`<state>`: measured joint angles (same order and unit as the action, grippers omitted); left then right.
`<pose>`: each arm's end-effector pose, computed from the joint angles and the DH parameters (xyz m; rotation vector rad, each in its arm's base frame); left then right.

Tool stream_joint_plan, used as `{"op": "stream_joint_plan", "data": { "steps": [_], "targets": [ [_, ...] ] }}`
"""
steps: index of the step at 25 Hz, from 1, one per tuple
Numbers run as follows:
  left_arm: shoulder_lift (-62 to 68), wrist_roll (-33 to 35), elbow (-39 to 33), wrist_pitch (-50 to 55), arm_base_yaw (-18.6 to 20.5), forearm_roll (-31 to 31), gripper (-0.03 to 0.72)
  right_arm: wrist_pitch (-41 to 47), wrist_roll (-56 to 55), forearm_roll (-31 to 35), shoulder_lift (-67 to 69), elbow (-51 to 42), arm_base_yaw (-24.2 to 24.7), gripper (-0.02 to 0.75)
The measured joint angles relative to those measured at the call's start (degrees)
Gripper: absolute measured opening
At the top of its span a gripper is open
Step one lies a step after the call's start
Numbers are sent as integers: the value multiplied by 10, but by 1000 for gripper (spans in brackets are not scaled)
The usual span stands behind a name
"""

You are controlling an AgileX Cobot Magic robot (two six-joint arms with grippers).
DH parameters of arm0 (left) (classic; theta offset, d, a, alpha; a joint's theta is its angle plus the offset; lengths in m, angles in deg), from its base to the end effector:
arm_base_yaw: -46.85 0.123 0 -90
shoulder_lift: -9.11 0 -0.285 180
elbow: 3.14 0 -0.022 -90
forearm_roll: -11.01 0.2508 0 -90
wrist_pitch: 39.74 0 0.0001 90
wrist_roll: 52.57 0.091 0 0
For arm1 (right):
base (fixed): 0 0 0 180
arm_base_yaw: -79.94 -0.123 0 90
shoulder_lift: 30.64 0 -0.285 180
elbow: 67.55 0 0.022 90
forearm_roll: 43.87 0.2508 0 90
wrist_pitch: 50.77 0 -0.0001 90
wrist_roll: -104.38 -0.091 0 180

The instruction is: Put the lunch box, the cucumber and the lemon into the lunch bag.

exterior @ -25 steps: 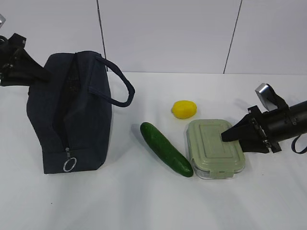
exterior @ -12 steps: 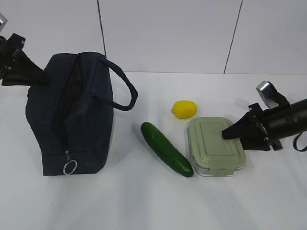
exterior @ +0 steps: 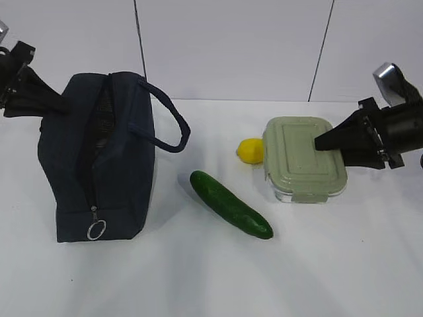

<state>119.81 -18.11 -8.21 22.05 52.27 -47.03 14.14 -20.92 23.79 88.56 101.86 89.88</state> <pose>0.3612 -0.0341 0.2435 0.0173 2.5687 -1.1397 0.3632 0.0138 0.1795 -0.1072 2.4994 1.2957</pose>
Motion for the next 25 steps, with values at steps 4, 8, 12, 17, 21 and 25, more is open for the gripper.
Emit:
{"op": "stream_joint_plan", "data": {
  "steps": [4,8,12,17,21,25],
  "targets": [
    [-11,-10,0,11,0,-25,12,2,-18,1,-30,0,0,377],
    [-40,-23,0,17,0,-28,12,3,-30,1,-59,0,-12,377],
    [-68,-48,0,18,-13,9,12,8,-34,12,-80,0,-39,377],
    [-78,-65,0,15,-61,49,12,13,-44,34,-92,-2,-52,377],
    [-95,-81,-2,-9,-80,59,12,13,-59,38,-106,-2,-53,377],
    [-117,-83,-39,-43,-85,43,11,13,-66,50,-131,-2,-53,377]
  ]
}}
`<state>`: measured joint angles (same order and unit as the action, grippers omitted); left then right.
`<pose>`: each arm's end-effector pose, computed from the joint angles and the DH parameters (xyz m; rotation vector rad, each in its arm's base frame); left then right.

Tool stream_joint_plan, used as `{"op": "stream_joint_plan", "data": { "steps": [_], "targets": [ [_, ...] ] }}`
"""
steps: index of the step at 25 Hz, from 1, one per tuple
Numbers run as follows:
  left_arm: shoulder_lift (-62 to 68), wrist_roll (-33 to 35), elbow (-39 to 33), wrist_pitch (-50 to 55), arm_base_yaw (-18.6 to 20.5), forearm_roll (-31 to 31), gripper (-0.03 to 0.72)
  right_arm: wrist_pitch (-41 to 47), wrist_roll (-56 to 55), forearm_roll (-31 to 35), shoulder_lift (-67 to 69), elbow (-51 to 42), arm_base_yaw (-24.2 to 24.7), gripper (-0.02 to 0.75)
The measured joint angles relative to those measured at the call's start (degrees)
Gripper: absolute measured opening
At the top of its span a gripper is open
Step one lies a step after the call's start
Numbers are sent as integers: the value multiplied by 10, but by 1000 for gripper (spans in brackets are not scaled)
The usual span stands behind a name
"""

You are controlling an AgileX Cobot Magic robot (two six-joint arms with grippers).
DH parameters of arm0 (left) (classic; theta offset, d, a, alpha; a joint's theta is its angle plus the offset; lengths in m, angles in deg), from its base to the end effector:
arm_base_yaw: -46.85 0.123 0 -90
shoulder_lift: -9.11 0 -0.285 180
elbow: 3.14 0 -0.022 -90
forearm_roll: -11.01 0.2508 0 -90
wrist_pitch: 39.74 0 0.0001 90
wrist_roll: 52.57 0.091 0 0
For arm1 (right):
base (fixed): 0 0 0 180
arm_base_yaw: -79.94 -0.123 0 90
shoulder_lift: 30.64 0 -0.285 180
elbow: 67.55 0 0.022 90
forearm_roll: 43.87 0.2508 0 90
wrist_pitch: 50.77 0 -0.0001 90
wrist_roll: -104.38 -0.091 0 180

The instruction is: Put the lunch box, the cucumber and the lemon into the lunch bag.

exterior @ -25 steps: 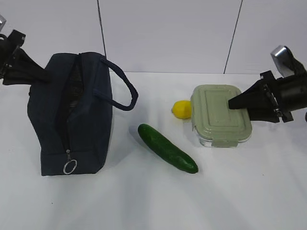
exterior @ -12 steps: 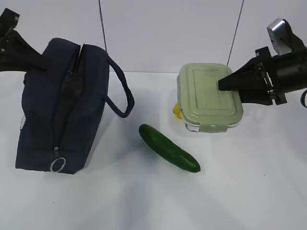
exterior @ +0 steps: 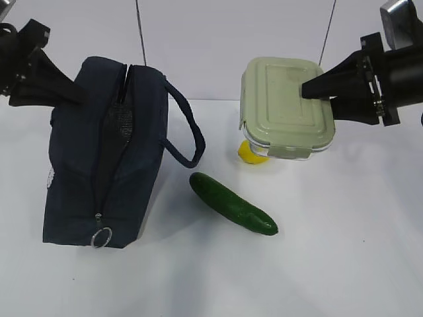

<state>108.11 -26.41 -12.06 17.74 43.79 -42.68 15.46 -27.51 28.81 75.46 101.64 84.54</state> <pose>0.3187 -0.0790 0.2900 0.1039 2.5393 -1.0595 0.3393 0.0525 0.2643 -0.1741 2.3309 1.3558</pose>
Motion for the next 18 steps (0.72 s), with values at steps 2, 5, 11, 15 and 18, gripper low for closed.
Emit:
{"op": "stream_joint_plan", "data": {
  "steps": [2,5,11,15,18],
  "targets": [
    [-11,-1,-23,-22,-13,-3,11,4,-2,1,-12,0,0,377],
    [-23,-3,-38,-51,-47,-8,11,7,-7,7,-27,0,0,377],
    [-26,-25,-41,-94,-104,-8,11,6,-9,16,-35,0,-30,377],
    [-26,-30,-41,-102,-118,-9,11,6,-9,17,-35,0,-50,377],
    [-26,-33,-41,-102,-120,-10,11,8,-9,21,-35,-1,-52,377]
  ]
}}
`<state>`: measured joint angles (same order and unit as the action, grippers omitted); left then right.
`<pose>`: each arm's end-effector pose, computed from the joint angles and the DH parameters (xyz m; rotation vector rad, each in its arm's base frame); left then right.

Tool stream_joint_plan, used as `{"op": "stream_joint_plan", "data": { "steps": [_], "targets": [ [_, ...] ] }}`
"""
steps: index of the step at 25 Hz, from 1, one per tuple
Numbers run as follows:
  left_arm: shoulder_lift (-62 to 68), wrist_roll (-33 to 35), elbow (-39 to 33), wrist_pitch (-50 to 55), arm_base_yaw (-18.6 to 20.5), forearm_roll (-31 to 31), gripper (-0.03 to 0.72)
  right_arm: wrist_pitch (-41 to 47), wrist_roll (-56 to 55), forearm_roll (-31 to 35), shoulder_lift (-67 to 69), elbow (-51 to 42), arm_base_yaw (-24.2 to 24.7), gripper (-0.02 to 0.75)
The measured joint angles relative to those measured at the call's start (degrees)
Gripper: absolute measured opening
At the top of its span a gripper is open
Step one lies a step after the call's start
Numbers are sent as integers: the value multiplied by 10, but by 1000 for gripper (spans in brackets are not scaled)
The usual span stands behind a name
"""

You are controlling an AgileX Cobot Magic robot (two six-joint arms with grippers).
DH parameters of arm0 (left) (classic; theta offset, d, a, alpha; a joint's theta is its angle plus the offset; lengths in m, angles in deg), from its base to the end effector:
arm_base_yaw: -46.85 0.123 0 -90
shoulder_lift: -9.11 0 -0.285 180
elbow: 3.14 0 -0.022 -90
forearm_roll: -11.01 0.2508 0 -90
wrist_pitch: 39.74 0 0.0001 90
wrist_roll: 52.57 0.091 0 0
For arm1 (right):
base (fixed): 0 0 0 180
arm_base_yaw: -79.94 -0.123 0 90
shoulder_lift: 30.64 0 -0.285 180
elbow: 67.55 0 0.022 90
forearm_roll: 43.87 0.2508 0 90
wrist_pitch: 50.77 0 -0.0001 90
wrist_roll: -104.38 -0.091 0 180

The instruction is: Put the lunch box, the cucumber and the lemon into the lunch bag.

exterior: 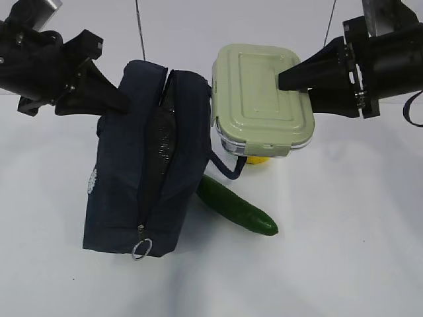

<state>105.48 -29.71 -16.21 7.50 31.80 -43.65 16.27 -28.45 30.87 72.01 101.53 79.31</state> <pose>0.2956 -0.1360 0.2865 0.1625 2.5076 -1.0588 0.3238 0.0844 0.2866 -0.2848 2.2825 1.4241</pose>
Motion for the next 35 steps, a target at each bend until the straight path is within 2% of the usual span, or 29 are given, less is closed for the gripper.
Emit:
{"op": "stream_joint_plan", "data": {
  "steps": [6,18,24,35],
  "targets": [
    [0,-2,0,-3,-2,0,11,-1,0,22,0,0,0,377],
    [19,-4,0,-31,-43,0,11,-1,28,47,0,-1,-34,377],
    [22,-4,0,-33,-46,0,11,-2,40,75,11,-1,-36,377],
    [29,-4,0,-33,-46,-1,11,-4,79,102,80,-1,-91,377]
  ]
}}
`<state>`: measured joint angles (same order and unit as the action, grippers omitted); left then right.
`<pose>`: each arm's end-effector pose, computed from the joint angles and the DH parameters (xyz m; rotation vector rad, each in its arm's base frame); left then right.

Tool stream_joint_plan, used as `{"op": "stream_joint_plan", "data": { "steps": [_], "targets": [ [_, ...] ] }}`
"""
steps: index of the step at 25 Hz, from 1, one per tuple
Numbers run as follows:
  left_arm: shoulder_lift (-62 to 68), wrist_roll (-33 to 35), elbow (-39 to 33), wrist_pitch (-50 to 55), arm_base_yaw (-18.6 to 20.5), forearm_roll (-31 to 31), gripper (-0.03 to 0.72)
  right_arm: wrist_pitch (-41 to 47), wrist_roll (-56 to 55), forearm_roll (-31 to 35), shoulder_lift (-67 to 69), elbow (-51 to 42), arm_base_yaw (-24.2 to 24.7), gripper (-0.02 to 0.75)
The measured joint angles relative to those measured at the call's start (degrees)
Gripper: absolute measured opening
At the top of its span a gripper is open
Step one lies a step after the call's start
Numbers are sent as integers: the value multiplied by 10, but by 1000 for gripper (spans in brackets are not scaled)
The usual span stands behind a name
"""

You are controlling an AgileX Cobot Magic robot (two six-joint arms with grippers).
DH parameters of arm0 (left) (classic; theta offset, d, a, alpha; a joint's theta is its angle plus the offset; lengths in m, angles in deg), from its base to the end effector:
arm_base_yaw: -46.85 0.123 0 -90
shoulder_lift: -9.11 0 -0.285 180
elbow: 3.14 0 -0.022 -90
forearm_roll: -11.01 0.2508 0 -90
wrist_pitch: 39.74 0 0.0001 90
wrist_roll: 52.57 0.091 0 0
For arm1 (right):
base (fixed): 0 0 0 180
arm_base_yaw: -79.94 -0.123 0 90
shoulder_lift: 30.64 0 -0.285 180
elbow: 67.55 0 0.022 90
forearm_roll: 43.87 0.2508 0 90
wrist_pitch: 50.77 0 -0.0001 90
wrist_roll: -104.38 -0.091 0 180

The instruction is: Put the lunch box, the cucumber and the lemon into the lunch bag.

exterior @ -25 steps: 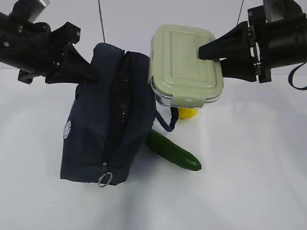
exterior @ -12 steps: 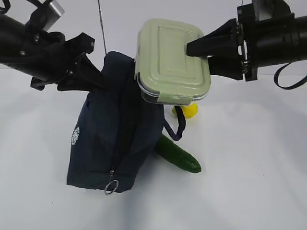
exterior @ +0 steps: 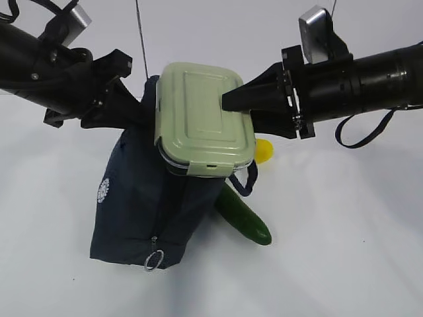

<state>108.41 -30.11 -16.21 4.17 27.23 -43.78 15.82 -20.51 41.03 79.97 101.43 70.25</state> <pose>0.2964 -0.1605 0.2705 0.1976 2.5378 -1.0551 0.3332 0.1413 0.2517 -0.3698 2.2253 1.6160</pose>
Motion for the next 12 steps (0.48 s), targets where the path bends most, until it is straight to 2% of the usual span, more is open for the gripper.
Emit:
{"op": "stream_joint_plan", "data": {
  "steps": [12],
  "targets": [
    [0,0,0,3,0,-5,11,-6,30,7,66,0,0,377]
  ]
}}
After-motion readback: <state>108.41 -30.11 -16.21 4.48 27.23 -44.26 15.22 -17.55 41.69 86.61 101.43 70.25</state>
